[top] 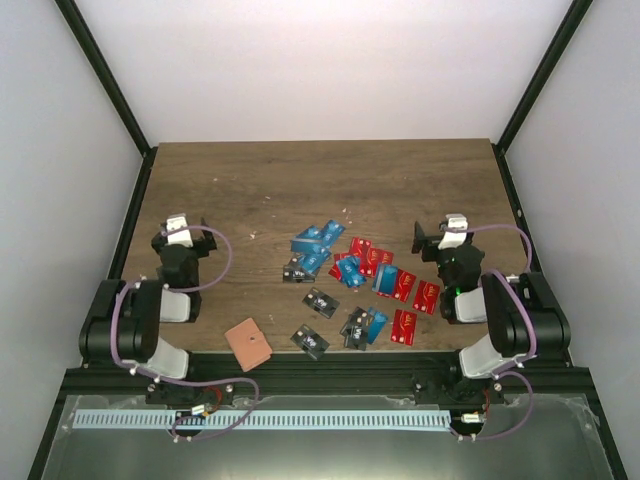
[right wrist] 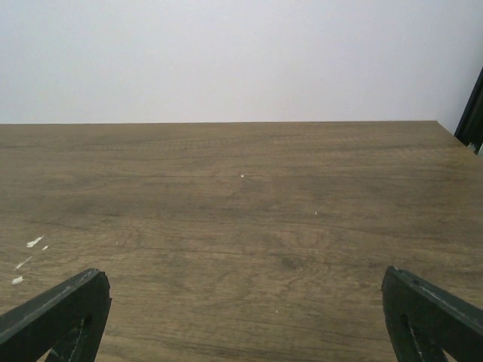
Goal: Put the credit cards into the card holder
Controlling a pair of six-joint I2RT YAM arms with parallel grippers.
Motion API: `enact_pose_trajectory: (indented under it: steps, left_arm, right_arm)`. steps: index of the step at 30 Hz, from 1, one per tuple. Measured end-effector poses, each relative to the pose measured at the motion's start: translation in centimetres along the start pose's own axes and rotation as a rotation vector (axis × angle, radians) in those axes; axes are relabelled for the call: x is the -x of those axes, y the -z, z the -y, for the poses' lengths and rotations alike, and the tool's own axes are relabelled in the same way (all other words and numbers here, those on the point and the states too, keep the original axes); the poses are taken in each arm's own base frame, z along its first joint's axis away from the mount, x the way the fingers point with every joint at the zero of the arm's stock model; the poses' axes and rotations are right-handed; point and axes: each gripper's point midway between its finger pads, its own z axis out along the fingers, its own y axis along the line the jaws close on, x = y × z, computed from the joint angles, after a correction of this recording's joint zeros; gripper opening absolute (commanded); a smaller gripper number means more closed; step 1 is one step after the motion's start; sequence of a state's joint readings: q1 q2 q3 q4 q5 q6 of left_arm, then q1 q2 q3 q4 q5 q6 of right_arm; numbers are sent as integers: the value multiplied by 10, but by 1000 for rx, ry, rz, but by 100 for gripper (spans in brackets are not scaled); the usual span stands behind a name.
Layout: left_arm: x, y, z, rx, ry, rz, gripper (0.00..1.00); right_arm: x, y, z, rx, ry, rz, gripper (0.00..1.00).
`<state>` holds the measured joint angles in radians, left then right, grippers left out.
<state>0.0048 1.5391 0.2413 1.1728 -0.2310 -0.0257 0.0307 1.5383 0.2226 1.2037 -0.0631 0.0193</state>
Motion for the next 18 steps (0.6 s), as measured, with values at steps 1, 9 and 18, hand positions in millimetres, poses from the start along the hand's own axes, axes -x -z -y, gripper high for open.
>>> enact_pose_trajectory:
  steps: [1, 9, 18]
  left_arm:
    - [4, 2, -1, 5, 3, 5, 100]
    - [102, 13, -3, 26, 142, 86, 100]
    - [177, 73, 0, -59, 406, 75, 100]
  right_arm:
    - [1, 0, 0, -2, 1, 0, 100]
    - [59, -3, -15, 15, -22, 49, 100]
    - [145, 1, -41, 92, -221, 67, 100]
